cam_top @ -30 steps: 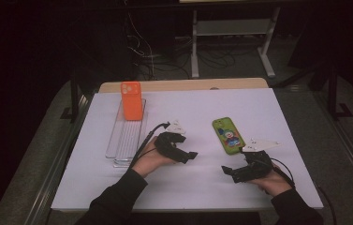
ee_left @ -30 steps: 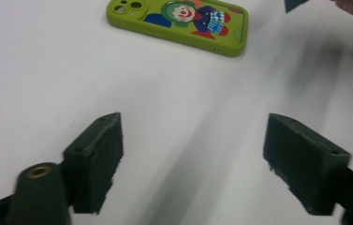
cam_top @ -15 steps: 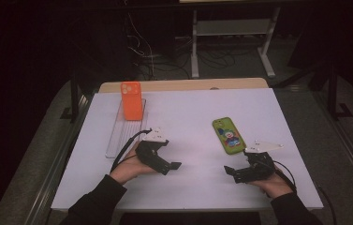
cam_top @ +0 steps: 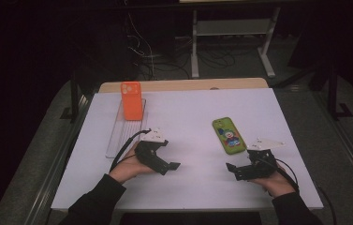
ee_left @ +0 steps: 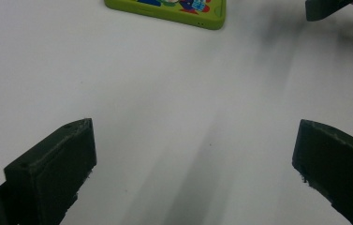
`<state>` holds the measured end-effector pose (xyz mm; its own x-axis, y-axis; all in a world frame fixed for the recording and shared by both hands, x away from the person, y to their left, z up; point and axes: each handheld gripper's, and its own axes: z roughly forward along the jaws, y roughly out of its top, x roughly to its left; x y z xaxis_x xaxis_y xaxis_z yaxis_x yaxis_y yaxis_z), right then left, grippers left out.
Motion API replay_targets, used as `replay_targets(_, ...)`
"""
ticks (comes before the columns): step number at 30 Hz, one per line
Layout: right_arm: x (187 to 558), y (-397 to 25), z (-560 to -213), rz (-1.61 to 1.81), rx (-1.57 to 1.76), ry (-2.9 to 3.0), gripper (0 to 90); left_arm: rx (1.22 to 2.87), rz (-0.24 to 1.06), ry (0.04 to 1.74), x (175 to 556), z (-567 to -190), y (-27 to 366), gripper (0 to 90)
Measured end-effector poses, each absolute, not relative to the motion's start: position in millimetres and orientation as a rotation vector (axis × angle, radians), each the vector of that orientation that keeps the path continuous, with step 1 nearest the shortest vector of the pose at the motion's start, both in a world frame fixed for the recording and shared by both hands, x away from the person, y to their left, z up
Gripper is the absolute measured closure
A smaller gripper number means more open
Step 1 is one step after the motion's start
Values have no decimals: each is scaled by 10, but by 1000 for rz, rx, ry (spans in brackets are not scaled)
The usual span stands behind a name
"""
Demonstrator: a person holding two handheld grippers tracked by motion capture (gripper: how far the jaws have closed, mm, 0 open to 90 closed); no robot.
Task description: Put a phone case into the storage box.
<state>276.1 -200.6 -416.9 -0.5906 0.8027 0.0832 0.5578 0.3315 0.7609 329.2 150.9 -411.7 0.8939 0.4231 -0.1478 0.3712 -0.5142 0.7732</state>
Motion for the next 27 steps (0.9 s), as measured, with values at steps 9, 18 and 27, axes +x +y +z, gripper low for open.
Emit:
replay_targets(9, 2967, -1915, -4018, 1082, 1233, 2281, 11, 2153, 69, 557, 3314, -4103, 1540, 0)
replay_targets(18, 3258, -1810, -3910, 1024, 1282, 2275, 8, 2134, 63, 569, 3315, -4105, 1535, 0)
replay_targets(27, 3534, -1766, -3914, 955, 1382, 2229, 8, 2135, 64, 575, 3312, -4111, 1527, 0)
